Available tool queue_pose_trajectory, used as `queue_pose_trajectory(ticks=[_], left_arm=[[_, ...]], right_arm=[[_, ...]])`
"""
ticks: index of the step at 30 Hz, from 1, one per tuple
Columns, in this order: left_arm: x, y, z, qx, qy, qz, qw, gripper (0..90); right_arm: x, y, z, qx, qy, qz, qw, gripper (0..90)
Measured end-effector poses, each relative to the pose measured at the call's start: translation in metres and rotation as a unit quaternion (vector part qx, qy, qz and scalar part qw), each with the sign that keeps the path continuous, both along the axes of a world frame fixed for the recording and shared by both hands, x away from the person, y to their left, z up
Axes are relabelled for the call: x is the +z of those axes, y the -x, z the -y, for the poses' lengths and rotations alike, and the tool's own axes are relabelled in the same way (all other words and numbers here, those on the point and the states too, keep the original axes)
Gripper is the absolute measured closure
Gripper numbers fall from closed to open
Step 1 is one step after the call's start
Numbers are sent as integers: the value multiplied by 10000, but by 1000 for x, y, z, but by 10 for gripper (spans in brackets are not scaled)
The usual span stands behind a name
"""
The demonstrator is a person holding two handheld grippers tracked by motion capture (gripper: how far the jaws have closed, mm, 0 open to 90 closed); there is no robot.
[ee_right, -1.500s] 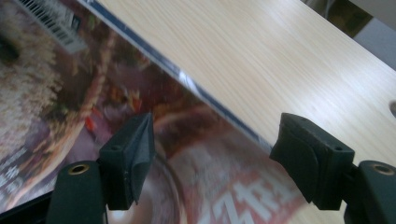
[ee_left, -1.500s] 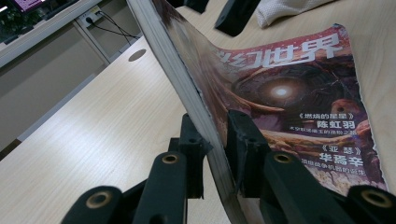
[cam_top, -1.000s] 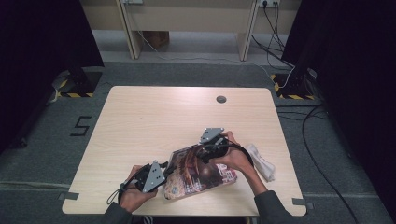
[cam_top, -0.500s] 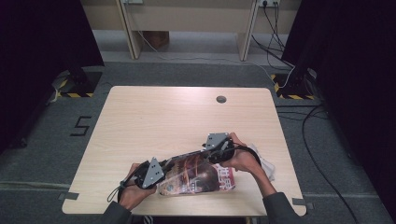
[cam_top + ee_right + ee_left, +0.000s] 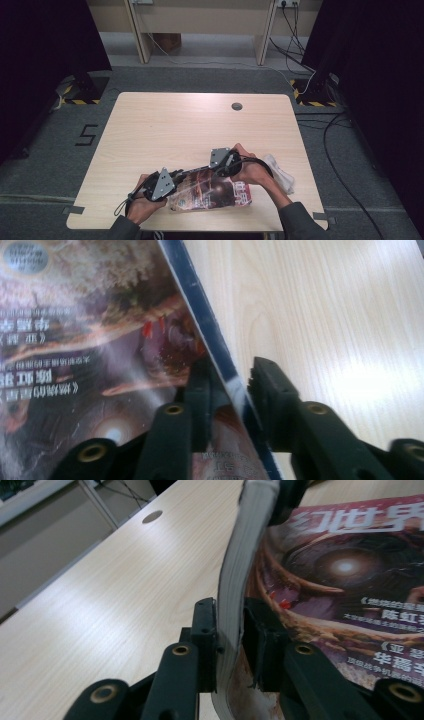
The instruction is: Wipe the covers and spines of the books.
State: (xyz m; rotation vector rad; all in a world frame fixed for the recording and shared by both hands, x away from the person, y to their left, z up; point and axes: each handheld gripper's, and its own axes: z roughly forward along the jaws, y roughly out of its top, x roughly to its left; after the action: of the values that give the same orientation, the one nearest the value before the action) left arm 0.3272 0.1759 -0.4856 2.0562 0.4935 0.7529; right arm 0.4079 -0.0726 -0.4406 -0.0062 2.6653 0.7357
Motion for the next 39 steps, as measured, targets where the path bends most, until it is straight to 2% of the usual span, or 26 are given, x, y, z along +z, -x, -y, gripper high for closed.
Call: queue_pose_trajectory(ticks=[3, 4, 5, 7, 8, 10, 12, 15, 18, 20, 22, 25, 32, 33, 35, 39], left_arm=[[-2, -4, -1, 89, 138, -164, 9997, 710], [-4, -7, -2, 112, 225, -302, 9992, 674], [-5, -8, -3, 124, 223, -362, 9990, 637], [-7, -9, -6, 222, 182, -398, 9988, 603], [-8, -9, -8, 272, 227, -440, 9984, 569], [-8, -10, -13, 370, 367, -616, 9967, 488], [-7, -11, -19, 512, 597, -820, 9935, 404], [-5, -10, -27, 587, 778, -1027, 9899, 360], [-6, -7, -32, 672, 664, -1200, 9883, 318], [-8, -4, -35, 766, 579, -1268, 9873, 306], [-9, -2, -38, 894, 579, -1343, 9852, 293], [-9, -2, -41, 1033, 576, -1410, 9829, 269], [-15, -5, -45, 1303, 412, -1628, 9772, 270], [-16, -5, -45, 1339, 408, -1654, 9762, 270], [-18, -7, -47, 1354, 323, -1718, 9752, 270], [-19, -9, -49, 1434, 337, -1768, 9732, 270]], right_arm=[[3, 6, -2, -52, 226, 135, 9996, 747], [3, 9, -4, -76, 290, 183, 9994, 759], [4, 12, -6, -59, 372, 301, 9988, 769], [4, 17, -9, -116, 476, 380, 9981, 785], [4, 17, -11, -113, 523, 434, 9976, 789], [6, 19, -13, -106, 646, 542, 9964, 803], [7, 19, -14, -184, 658, 550, 9961, 813], [8, 18, -14, -262, 670, 520, 9960, 821], [12, 18, -12, -212, 643, 526, 9963, 822], [16, 19, -11, -305, 651, 545, 9959, 823], [22, 18, -10, -309, 677, 619, 9953, 823], [35, 14, -11, -480, 634, 773, 9938, 829], [70, -4, -23, -653, 749, 1302, 9865, 830], [74, -6, -25, -686, 775, 1412, 9846, 830], [80, -11, -29, -758, 829, 1569, 9812, 830], [83, -14, -37, -695, 951, 1728, 9779, 835]])
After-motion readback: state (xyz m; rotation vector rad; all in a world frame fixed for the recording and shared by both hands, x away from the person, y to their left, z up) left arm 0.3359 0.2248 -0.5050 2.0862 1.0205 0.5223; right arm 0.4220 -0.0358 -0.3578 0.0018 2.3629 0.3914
